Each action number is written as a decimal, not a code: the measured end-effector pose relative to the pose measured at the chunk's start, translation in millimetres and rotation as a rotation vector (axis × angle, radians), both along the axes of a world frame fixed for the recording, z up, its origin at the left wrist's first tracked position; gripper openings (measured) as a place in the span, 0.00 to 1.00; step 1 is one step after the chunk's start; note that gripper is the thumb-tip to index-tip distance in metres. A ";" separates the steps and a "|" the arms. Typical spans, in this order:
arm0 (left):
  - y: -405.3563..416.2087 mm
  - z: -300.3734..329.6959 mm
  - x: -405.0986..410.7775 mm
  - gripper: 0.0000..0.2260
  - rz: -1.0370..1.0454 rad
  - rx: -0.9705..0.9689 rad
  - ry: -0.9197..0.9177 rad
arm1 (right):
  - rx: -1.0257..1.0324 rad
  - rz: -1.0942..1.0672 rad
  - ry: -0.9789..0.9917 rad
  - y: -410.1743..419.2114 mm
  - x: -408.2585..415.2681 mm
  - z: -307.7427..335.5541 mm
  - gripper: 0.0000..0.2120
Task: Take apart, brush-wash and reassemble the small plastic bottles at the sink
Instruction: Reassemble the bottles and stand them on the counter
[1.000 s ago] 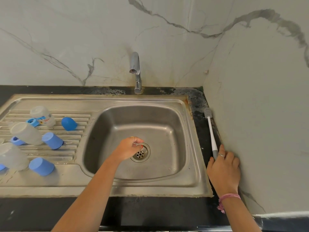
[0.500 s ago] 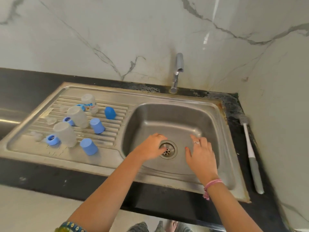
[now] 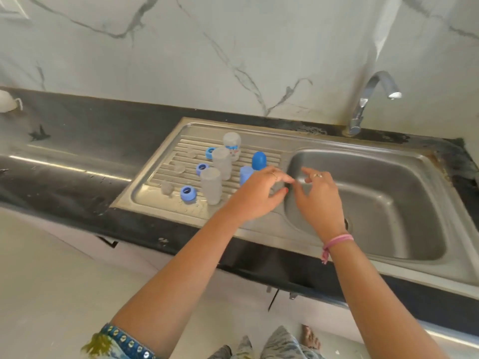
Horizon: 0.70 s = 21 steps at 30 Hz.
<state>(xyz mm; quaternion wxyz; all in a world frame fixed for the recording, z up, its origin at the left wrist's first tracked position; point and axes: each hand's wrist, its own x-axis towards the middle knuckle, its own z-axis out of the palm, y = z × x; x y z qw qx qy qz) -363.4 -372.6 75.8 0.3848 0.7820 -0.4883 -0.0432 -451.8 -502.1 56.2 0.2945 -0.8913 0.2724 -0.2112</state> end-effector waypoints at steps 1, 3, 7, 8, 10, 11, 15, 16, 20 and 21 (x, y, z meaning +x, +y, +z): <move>13.4 3.9 7.4 0.11 0.015 -0.008 -0.004 | 0.005 0.013 -0.025 8.0 7.5 5.3 0.19; 38.2 9.4 23.3 0.11 0.053 -0.025 -0.016 | -0.003 0.041 -0.065 22.0 22.7 16.9 0.18; 80.6 17.4 57.2 0.11 0.165 -0.020 -0.018 | 0.022 0.111 -0.118 46.6 50.6 39.1 0.16; 91.6 18.5 67.2 0.12 0.210 -0.013 -0.014 | 0.025 0.142 -0.125 52.4 59.5 42.7 0.15; 111.8 19.8 85.9 0.12 0.283 -0.021 0.002 | 0.010 0.216 -0.147 62.9 77.3 49.0 0.14; 121.1 20.5 93.8 0.12 0.312 -0.022 0.015 | 0.002 0.249 -0.153 67.6 86.4 51.6 0.13; 152.4 18.1 127.0 0.11 0.428 -0.006 0.040 | -0.060 0.423 -0.089 84.6 130.1 59.8 0.12; 159.1 16.3 135.4 0.11 0.455 -0.002 0.052 | -0.078 0.480 -0.053 88.5 141.0 61.8 0.12; 179.4 2.1 169.8 0.11 0.551 0.038 0.112 | -0.164 0.663 0.122 107.8 184.3 65.1 0.13; 183.0 -2.5 176.4 0.11 0.574 0.047 0.132 | -0.187 0.690 0.157 114.6 193.5 63.4 0.14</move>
